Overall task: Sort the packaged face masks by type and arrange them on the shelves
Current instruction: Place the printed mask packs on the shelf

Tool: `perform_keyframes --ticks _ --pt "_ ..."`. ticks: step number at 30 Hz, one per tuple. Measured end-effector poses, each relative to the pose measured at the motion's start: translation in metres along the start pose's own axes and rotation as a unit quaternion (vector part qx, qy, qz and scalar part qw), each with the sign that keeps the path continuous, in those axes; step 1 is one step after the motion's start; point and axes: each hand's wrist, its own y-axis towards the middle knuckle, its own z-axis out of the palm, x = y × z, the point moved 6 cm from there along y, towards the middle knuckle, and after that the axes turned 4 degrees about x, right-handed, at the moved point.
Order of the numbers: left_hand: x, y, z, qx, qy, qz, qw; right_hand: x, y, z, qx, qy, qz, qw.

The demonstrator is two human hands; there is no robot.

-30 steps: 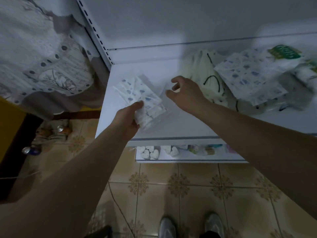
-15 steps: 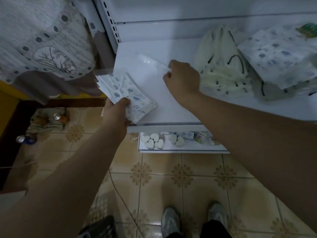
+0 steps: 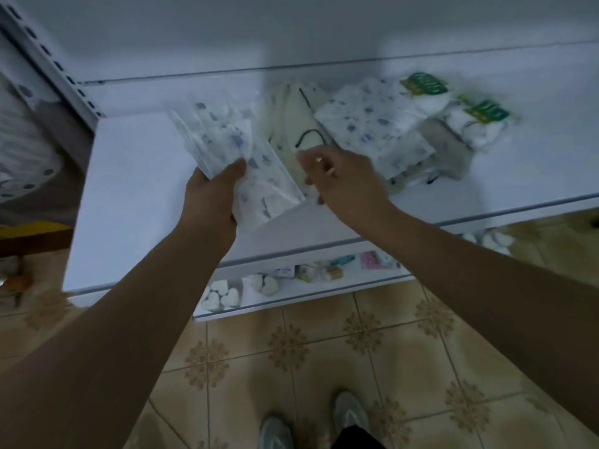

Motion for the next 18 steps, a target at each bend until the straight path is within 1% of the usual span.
perform_keyframes --ticks 1,2,3,4,6,7,8,9,10,12,14,15,16,17,18 --pt "0.006 0.001 0.009 -0.004 -0.004 -0.006 1.000 -0.016 0.006 -0.023 -0.071 -0.126 -0.012 0.989" --pt "0.011 0.002 0.019 0.000 -0.006 -0.011 1.000 -0.031 0.013 -0.043 -0.109 -0.237 -0.013 0.965" --pt "0.018 0.002 0.030 0.006 -0.007 -0.016 1.000 -0.049 0.023 -0.057 -0.104 -0.310 0.009 0.945" --pt "0.024 0.002 0.040 0.008 -0.003 -0.022 1.000 -0.068 0.034 -0.068 -0.072 -0.336 0.045 0.938" --pt "0.039 -0.002 0.058 0.001 0.010 -0.042 0.999 -0.100 0.051 -0.075 0.012 -0.329 0.095 0.940" --pt "0.047 -0.004 0.065 -0.004 0.015 -0.050 0.999 -0.111 0.056 -0.074 0.040 -0.321 0.097 0.941" --pt "0.053 -0.004 0.072 -0.007 0.019 -0.057 0.998 -0.118 0.059 -0.075 0.039 -0.310 0.084 0.946" --pt "0.058 -0.003 0.078 -0.006 0.023 -0.060 0.998 -0.120 0.060 -0.079 0.002 -0.297 0.058 0.953" --pt "0.062 -0.002 0.085 -0.006 0.024 -0.059 0.998 -0.118 0.058 -0.086 -0.056 -0.276 0.033 0.959" --pt "0.066 0.001 0.097 -0.006 0.019 -0.060 0.998 -0.116 0.053 -0.101 -0.160 -0.194 0.016 0.968" --pt "0.069 0.001 0.107 -0.013 -0.013 -0.071 0.997 -0.106 0.043 -0.109 -0.219 -0.045 -0.001 0.975" --pt "0.069 0.001 0.115 -0.006 -0.039 -0.072 0.997 -0.098 0.038 -0.108 -0.224 0.008 -0.019 0.974" --pt "0.066 0.003 0.124 0.020 -0.060 -0.076 0.995 -0.088 0.035 -0.104 -0.207 0.016 -0.042 0.977" --pt "0.061 0.006 0.135 0.065 -0.069 -0.079 0.992 -0.078 0.031 -0.094 -0.160 -0.019 -0.071 0.984" --pt "0.057 0.011 0.145 0.117 -0.076 -0.080 0.987 -0.067 0.025 -0.081 -0.094 -0.084 -0.105 0.986"
